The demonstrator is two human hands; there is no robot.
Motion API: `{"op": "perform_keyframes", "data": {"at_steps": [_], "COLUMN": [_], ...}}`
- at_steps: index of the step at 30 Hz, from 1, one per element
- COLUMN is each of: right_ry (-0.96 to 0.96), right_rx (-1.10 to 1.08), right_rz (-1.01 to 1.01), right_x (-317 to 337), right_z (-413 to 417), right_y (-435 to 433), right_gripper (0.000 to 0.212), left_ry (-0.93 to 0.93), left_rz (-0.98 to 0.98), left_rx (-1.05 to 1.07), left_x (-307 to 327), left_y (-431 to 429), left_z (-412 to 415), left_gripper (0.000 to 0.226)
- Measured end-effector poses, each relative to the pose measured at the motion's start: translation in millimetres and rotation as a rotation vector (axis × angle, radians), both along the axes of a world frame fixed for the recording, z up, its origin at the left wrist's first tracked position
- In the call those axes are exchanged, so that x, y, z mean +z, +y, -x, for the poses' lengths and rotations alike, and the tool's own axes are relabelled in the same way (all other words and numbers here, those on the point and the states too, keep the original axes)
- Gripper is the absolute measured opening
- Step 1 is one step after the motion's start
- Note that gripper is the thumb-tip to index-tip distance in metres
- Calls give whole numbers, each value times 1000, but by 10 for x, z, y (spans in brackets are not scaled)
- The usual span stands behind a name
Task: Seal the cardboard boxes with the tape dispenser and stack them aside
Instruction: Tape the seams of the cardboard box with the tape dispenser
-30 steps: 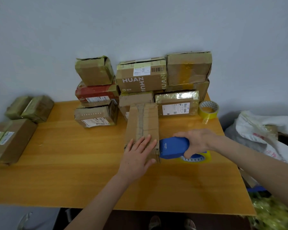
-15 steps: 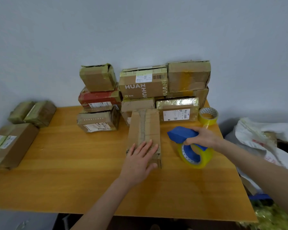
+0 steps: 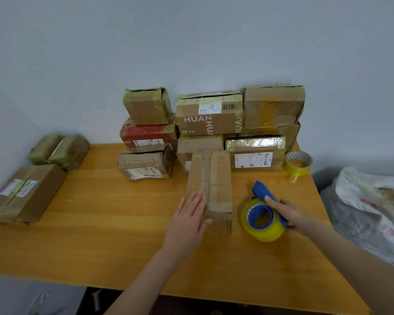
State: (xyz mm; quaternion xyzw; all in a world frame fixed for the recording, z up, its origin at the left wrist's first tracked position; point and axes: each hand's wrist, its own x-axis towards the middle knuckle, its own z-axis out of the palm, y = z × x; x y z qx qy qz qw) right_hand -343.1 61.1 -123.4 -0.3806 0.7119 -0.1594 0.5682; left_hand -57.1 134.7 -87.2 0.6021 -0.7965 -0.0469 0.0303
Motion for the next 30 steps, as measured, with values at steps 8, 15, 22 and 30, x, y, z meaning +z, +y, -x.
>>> {"op": "perform_keyframes", "data": {"at_steps": [8, 15, 22, 30], "right_ry": [643, 733, 676, 309], "right_rx": [874, 977, 948, 311], "right_rz": [919, 771, 775, 690], "right_x": [527, 285, 262, 413], "right_z": [-956, -1087, -1082, -892], "right_y": [438, 566, 566, 487], "right_gripper": [62, 68, 72, 49], "left_ry": [0, 137, 431, 887], "left_rz": [27, -16, -47, 59], "left_rx": [-32, -13, 99, 522], "left_x": [-63, -231, -143, -59], "left_y": [69, 26, 58, 17], "left_z": [13, -23, 37, -247], "left_gripper": [61, 65, 66, 28]}}
